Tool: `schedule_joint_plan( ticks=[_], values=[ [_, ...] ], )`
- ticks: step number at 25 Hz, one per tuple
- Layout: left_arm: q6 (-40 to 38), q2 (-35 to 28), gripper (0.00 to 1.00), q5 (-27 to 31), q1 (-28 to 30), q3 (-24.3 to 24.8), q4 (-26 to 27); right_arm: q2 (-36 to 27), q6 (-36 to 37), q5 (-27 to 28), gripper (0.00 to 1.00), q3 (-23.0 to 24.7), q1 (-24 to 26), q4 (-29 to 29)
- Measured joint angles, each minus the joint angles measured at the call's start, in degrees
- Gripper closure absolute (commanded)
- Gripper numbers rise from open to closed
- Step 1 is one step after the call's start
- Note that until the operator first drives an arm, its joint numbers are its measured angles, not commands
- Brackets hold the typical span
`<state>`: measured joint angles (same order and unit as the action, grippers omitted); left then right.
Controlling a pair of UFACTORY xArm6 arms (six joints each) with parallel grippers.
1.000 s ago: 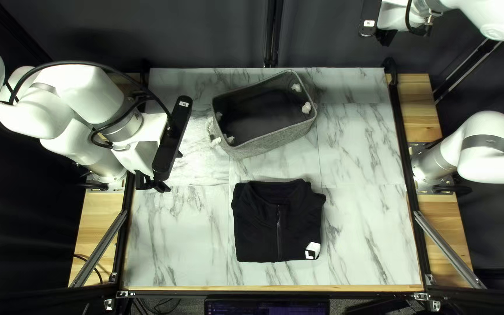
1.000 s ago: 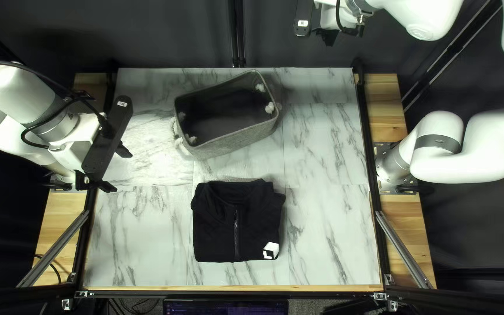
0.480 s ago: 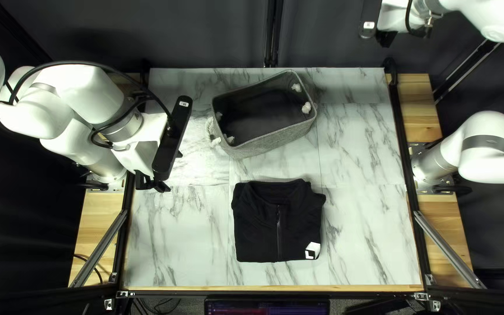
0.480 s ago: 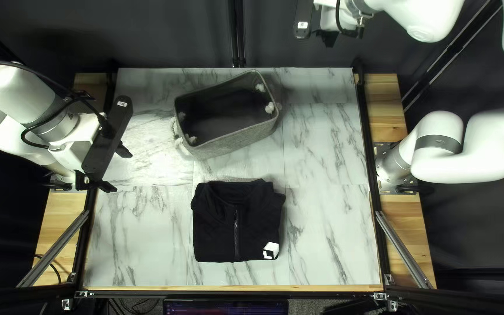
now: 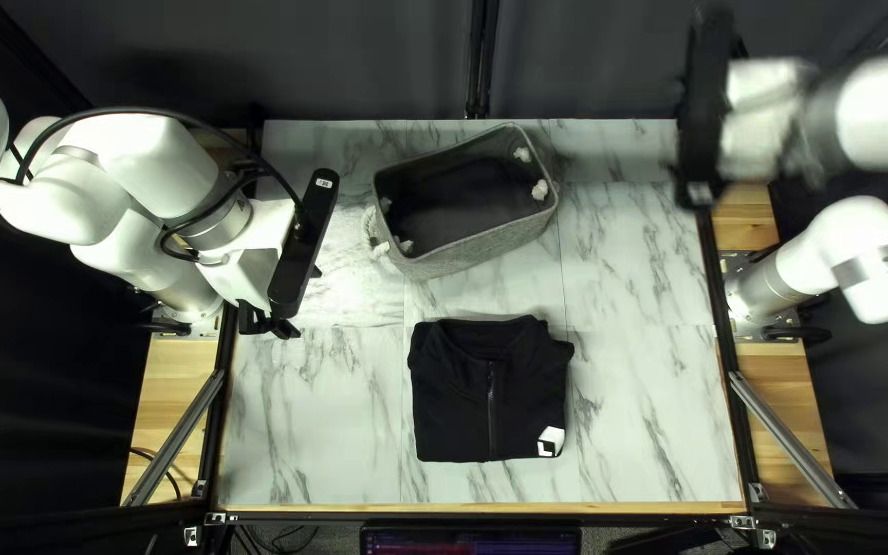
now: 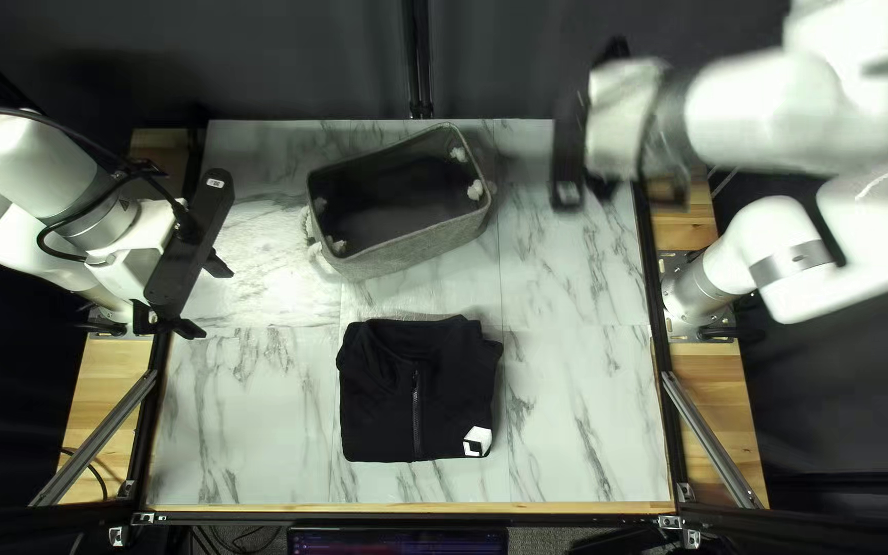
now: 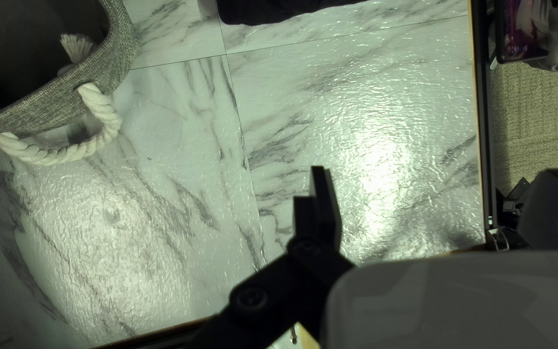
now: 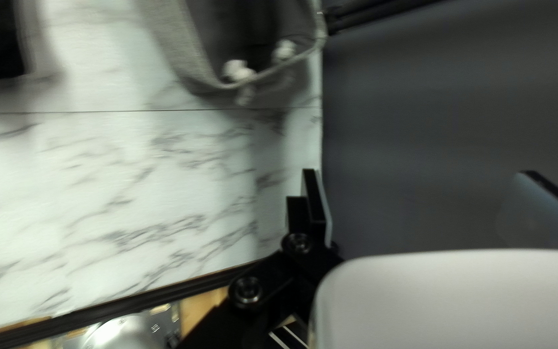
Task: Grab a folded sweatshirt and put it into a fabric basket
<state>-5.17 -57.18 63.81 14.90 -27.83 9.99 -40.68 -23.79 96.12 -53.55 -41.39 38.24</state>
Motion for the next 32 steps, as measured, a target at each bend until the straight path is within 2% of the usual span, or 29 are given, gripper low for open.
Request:
schedule_joint_plan(
  ticks=[3, 7, 13, 23, 27, 32],
  values=[
    [0.0, 0.0, 0.0, 0.0, 0.0, 0.0, 0.0, 6.77, -2.85, -0.12, 0.0, -2.81, -3.8, -0.78],
    [0.0, 0.0, 0.0, 0.0, 0.0, 0.0, 0.0, 12.9, -1.74, -3.85, 0.0, -5.09, -4.93, -1.56],
    [0.0, 0.0, 0.0, 0.0, 0.0, 0.0, 0.0, 12.92, 6.13, -8.91, 0.0, -3.76, -4.52, -3.22],
    [0.0, 0.0, 0.0, 0.0, 0.0, 0.0, 0.0, 12.78, 6.71, -9.19, 0.0, -3.65, -4.51, -3.34],
    [0.0, 0.0, 0.0, 0.0, 0.0, 0.0, 0.0, 11.23, 5.95, -7.03, 0.0, -3.24, -5.66, 0.29],
    [0.0, 0.0, 0.0, 0.0, 0.0, 0.0, 0.0, 13.32, 8.23, -10.93, 0.0, -2.27, -3.17, 2.91]
  ],
)
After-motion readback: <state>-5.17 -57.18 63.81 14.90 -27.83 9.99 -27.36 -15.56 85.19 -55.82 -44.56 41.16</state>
